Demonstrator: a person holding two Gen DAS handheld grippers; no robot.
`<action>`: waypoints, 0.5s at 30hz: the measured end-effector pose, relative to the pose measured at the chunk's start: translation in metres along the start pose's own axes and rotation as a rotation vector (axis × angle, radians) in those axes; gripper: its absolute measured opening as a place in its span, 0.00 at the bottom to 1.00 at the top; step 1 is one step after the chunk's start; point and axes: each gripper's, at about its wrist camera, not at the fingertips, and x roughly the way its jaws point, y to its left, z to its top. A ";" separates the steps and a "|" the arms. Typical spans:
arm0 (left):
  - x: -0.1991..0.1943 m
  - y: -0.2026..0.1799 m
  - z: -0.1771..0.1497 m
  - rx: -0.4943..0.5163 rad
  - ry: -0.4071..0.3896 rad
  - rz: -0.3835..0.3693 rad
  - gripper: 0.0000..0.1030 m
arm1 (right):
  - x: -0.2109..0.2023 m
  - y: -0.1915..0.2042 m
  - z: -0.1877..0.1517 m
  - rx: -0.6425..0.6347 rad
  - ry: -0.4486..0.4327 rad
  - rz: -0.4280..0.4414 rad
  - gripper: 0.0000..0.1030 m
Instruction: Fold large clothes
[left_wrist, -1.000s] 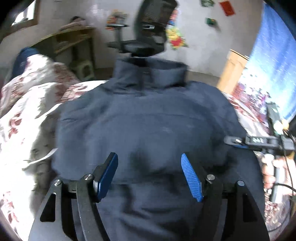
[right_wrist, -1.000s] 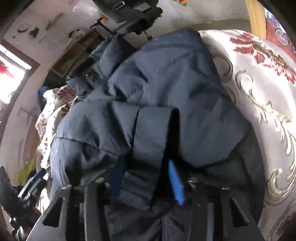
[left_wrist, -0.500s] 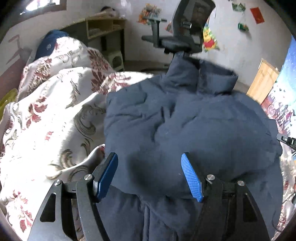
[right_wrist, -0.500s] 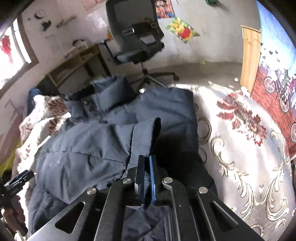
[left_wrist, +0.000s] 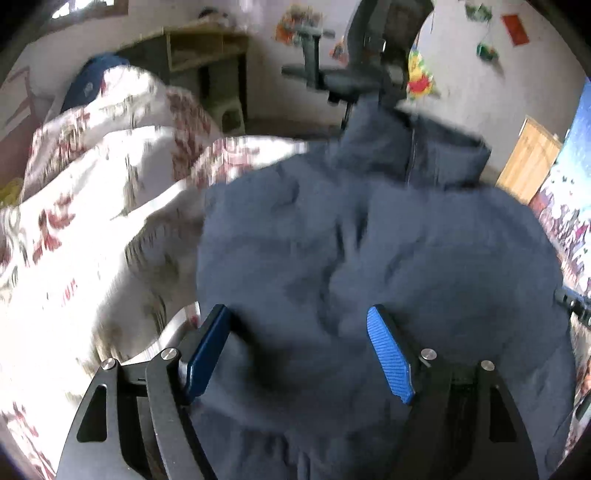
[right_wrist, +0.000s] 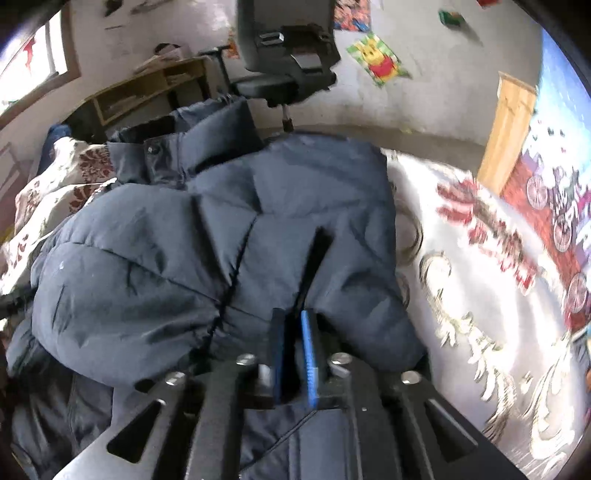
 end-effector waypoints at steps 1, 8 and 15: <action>-0.001 0.000 0.010 0.001 -0.025 -0.007 0.69 | -0.003 0.000 0.005 -0.009 -0.028 -0.001 0.34; 0.024 -0.016 0.097 0.048 -0.082 -0.030 0.69 | 0.014 0.018 0.078 -0.085 -0.113 0.024 0.56; 0.075 -0.037 0.169 0.093 -0.030 -0.046 0.69 | 0.062 0.043 0.177 -0.109 -0.007 0.109 0.56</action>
